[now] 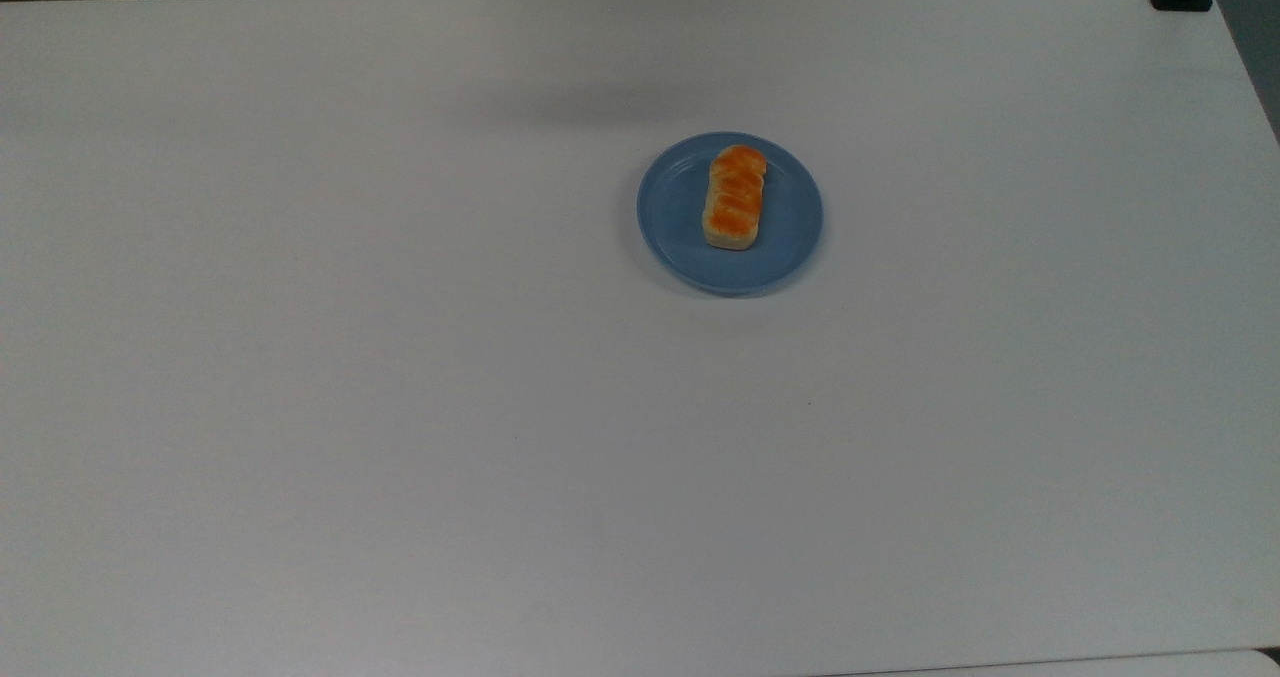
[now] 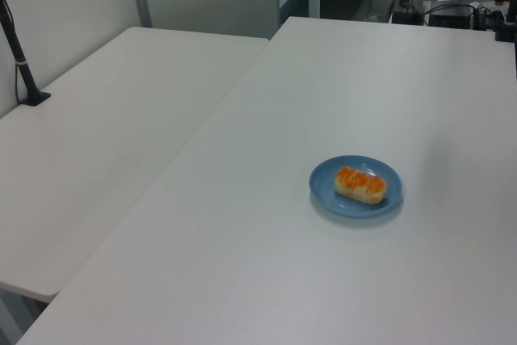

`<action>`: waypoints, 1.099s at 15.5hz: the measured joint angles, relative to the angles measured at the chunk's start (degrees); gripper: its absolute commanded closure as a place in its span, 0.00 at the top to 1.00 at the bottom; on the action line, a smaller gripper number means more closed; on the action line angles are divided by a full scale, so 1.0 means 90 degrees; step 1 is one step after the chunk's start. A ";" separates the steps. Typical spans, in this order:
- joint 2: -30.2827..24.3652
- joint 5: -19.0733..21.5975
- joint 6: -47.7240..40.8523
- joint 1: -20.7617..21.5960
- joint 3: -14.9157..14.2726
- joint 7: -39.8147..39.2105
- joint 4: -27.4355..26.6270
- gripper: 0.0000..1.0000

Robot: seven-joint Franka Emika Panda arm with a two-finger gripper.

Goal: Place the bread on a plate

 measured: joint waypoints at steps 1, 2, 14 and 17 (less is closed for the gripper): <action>-0.0001 0.0000 -0.0064 0.0013 0.0000 -0.0001 0.0002 1.00; 0.0000 0.0000 -0.0082 0.0031 0.0001 -0.0001 0.0006 1.00; 0.0002 0.0483 -0.0285 -0.0492 -0.0182 -0.0496 0.0246 1.00; 0.0003 0.0488 -0.0285 -0.1075 0.0428 -0.0498 0.0269 1.00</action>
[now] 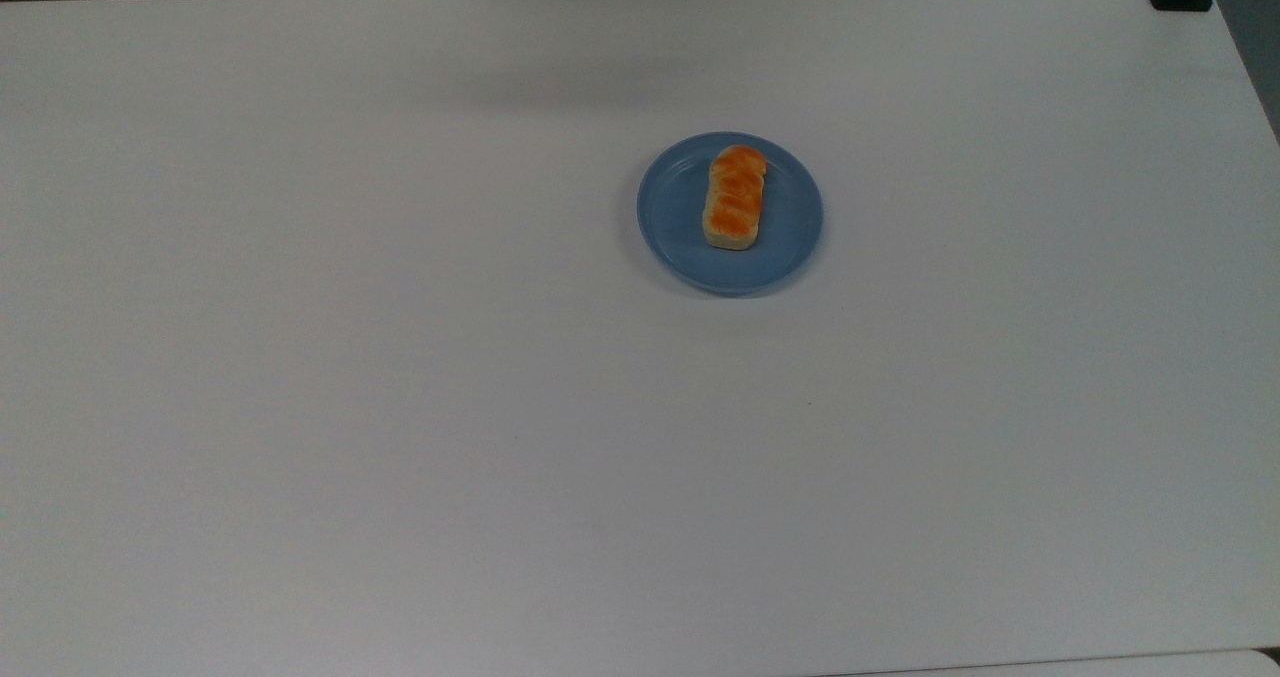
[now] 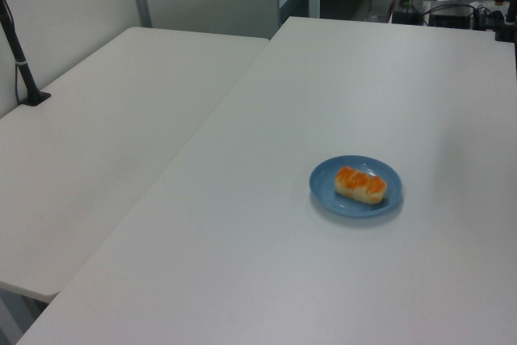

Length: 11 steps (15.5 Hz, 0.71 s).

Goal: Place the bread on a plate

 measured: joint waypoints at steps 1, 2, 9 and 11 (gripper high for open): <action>0.0000 0.0000 0.0000 -0.0050 0.0058 0.0000 0.0015 1.00; 0.0000 0.0000 0.0000 -0.0069 0.0082 0.0000 0.0026 1.00; 0.0000 0.0000 0.0000 -0.0085 0.0087 -0.0002 0.0034 1.00; 0.0000 0.0000 0.0000 -0.0085 0.0087 -0.0002 0.0034 1.00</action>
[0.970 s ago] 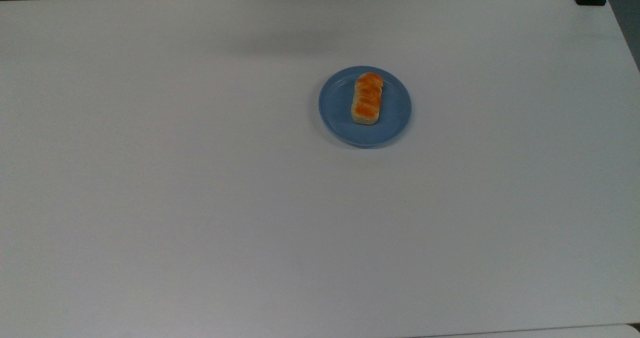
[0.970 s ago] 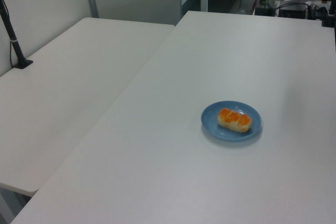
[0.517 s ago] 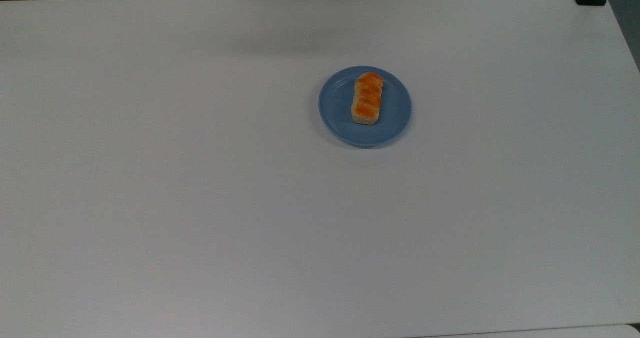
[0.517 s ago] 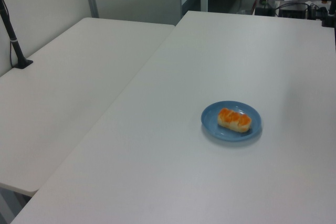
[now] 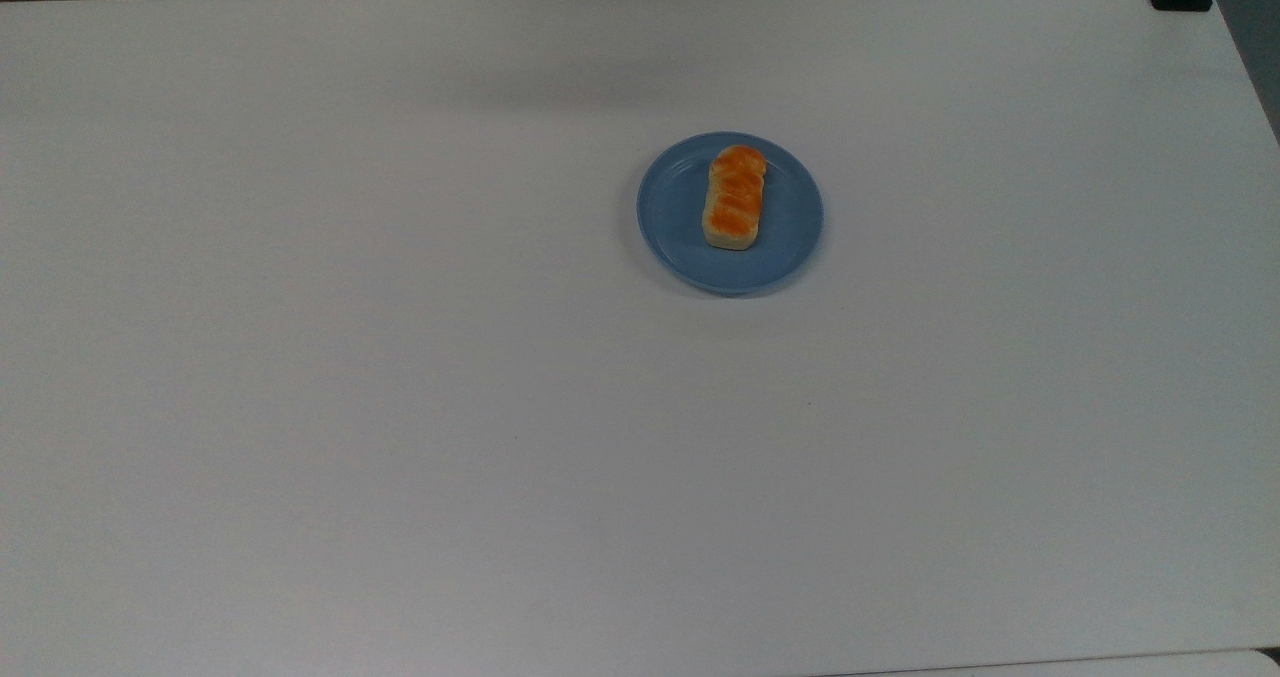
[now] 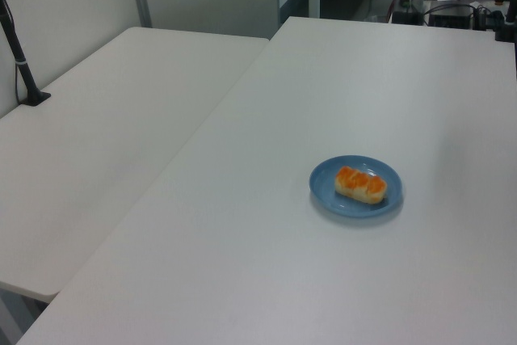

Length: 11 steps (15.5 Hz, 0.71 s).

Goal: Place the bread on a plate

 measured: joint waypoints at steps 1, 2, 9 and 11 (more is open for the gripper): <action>0.0000 0.0006 0.0000 0.0000 0.0000 0.0000 0.0000 1.00; 0.0000 0.0031 0.0000 0.0000 0.0000 0.0000 0.0000 1.00; 0.0064 0.0173 0.0584 0.0051 0.0057 0.0629 -0.0018 1.00; 0.0130 0.0173 0.0724 0.0158 0.0099 0.0907 -0.0028 1.00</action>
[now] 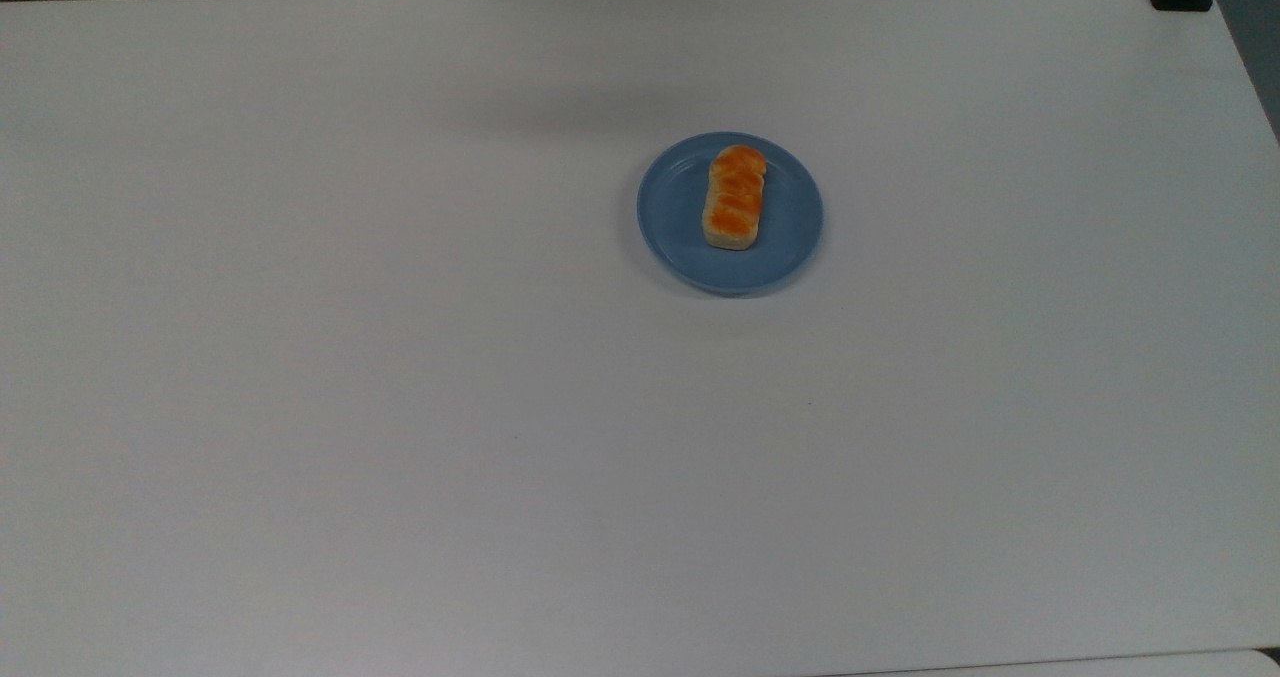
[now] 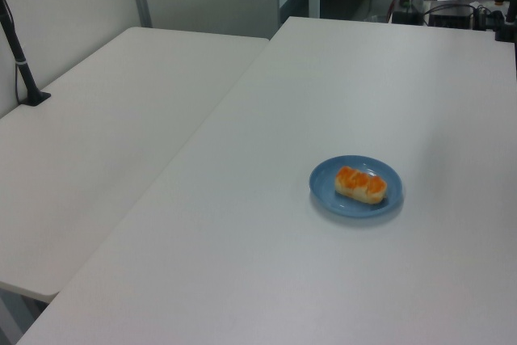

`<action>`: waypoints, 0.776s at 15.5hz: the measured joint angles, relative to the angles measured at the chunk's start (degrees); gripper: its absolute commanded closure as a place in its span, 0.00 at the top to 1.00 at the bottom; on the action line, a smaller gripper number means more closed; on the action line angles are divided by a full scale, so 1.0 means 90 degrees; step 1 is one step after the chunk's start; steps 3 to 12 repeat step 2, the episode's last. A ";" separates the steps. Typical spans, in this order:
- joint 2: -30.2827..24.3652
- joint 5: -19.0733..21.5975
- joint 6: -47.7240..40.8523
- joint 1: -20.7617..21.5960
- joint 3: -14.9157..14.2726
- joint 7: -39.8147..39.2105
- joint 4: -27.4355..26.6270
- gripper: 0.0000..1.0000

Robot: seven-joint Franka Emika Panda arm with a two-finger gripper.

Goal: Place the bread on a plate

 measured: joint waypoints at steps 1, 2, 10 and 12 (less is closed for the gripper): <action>0.0026 0.0000 0.0021 0.0030 0.0022 0.0056 -0.0003 1.00; 0.0048 0.0000 0.0035 0.0034 0.0047 0.0088 -0.0003 1.00; 0.0048 0.0000 0.0035 0.0034 0.0047 0.0088 -0.0003 1.00; 0.0048 0.0000 0.0035 0.0034 0.0047 0.0088 -0.0003 1.00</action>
